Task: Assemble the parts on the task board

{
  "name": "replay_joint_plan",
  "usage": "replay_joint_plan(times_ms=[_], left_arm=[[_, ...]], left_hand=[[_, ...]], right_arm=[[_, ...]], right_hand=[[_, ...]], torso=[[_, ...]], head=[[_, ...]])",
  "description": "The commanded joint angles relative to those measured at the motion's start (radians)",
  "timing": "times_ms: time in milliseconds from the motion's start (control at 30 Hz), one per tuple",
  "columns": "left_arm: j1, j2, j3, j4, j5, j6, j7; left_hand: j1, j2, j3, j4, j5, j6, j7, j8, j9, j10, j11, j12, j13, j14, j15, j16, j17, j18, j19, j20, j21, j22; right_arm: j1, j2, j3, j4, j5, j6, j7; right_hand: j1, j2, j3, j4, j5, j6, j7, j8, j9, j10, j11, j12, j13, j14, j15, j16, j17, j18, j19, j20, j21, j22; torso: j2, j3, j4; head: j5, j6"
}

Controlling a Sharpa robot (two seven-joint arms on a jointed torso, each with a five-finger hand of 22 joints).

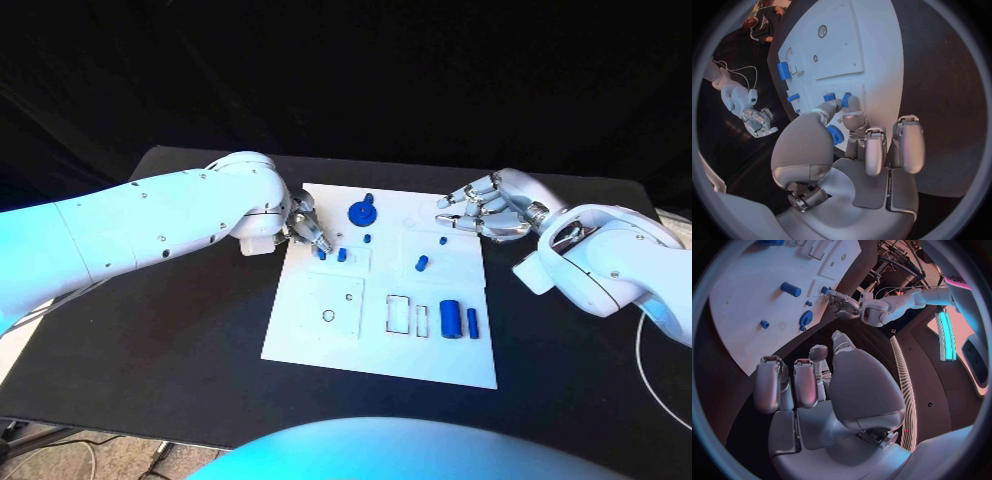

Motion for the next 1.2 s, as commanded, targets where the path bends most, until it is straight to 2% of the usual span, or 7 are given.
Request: replay_joint_plan(times_ms=[33,467,500,633,700,1067,1200], left_arm=[[-0.002,0.001,-0.002,-0.004,-0.013,0.010,-0.013],[-0.002,-0.004,0.001,-0.001,-0.022,-0.003,-0.015],[-0.002,-0.005,0.002,0.000,-0.022,-0.006,-0.014],[-0.002,-0.010,0.004,0.005,-0.023,-0.021,-0.014],[-0.002,-0.013,0.005,0.007,-0.023,-0.029,-0.014],[-0.001,-0.045,0.012,0.028,0.103,-0.188,0.040],[0.000,-0.055,0.013,0.028,0.221,-0.271,0.129]], left_hand=[[-0.009,0.002,-0.015,0.005,0.003,0.005,0.004,-0.006,-0.002,0.001,0.000,0.004,0.001,0.103,-0.008,0.003,0.263,-0.013,0.055,-0.008,0.003,0.179],[-0.014,0.005,-0.126,0.034,-0.013,0.017,0.004,-0.020,-0.010,0.000,0.000,0.006,0.009,0.103,-0.009,0.003,0.263,-0.013,0.054,-0.009,-0.001,0.179],[-0.017,0.006,-0.139,0.040,-0.039,0.019,0.005,-0.021,-0.011,-0.001,0.000,0.006,0.010,0.103,-0.008,0.003,0.263,-0.012,0.054,-0.009,-0.002,0.180],[-0.025,0.017,-0.210,0.072,-0.247,0.026,0.007,-0.027,-0.014,0.001,0.002,0.011,0.017,0.103,-0.007,0.003,0.263,-0.013,0.055,-0.008,-0.002,0.181],[-0.023,0.023,-0.235,0.085,-0.285,0.027,0.008,-0.029,-0.015,0.001,0.003,0.012,0.020,0.103,-0.006,0.003,0.263,-0.013,0.055,-0.008,-0.002,0.181],[0.000,0.029,-0.353,0.144,-0.306,0.003,0.020,-0.046,-0.020,-0.031,0.012,-0.019,-0.009,0.103,-0.003,0.003,0.263,-0.007,0.048,-0.006,-0.027,0.170],[0.035,0.037,-0.414,0.180,-0.302,-0.043,0.040,-0.068,-0.027,-0.116,0.030,-0.139,-0.146,0.103,0.007,0.003,0.263,0.010,0.019,0.003,-0.109,0.129]], right_arm=[[-0.001,0.000,0.000,0.002,-0.002,0.001,0.010],[-0.001,0.000,0.000,0.002,-0.002,0.000,0.011],[-0.001,0.000,0.000,0.001,-0.002,0.000,0.011],[-0.001,0.001,0.000,0.000,-0.002,0.001,0.012],[-0.001,0.001,0.000,0.000,-0.002,0.001,0.012],[-0.002,0.004,0.000,-0.003,-0.002,0.002,0.012],[-0.002,0.004,0.000,-0.004,-0.002,0.002,0.013]], right_hand=[[0.008,0.000,-0.002,-0.003,0.004,-0.002,0.004,0.002,0.001,-0.007,-0.002,-0.005,-0.002,0.041,0.002,-0.007,0.004,0.020,-0.008,0.002,-0.003,-0.001],[0.016,0.000,-0.002,-0.007,0.004,-0.003,0.004,0.002,0.001,-0.009,-0.002,-0.005,-0.003,0.041,0.002,-0.008,0.004,0.020,-0.009,0.002,-0.004,-0.002],[0.016,0.000,-0.002,-0.007,0.004,-0.003,0.004,0.002,0.001,-0.009,-0.002,-0.005,-0.003,0.041,0.002,-0.008,0.004,0.020,-0.009,0.002,-0.004,-0.002],[0.016,0.000,-0.002,-0.007,0.004,-0.003,0.004,0.002,0.001,-0.009,-0.002,-0.005,-0.003,0.041,0.002,-0.008,0.004,0.020,-0.009,0.002,-0.004,-0.002],[0.016,0.000,-0.002,-0.007,0.004,-0.003,0.004,0.002,0.001,-0.009,-0.002,-0.005,-0.003,0.041,0.002,-0.008,0.004,0.020,-0.009,0.002,-0.004,-0.002],[0.018,0.000,-0.002,-0.009,0.004,-0.003,0.004,0.002,0.001,-0.009,-0.002,-0.005,-0.004,0.041,0.002,-0.008,0.004,0.020,-0.009,0.002,-0.004,-0.002],[0.018,0.000,-0.002,-0.009,0.004,-0.003,0.004,0.002,0.001,-0.009,-0.002,-0.005,-0.004,0.041,0.002,-0.008,0.004,0.020,-0.009,0.002,-0.004,-0.002]], torso=[[0.000,-0.0001,0.0000],[0.000,-0.0008,0.0000],[0.000,-0.0011,-0.0001],[0.000,-0.0014,-0.0006],[0.000,-0.0016,-0.0001],[0.000,-0.0008,0.0018],[0.000,-0.0011,0.0007]], head=[[0.000,-0.002],[-0.002,-0.001],[-0.002,-0.001],[-0.004,0.000],[-0.004,0.000],[-0.005,0.000],[-0.006,0.000]])
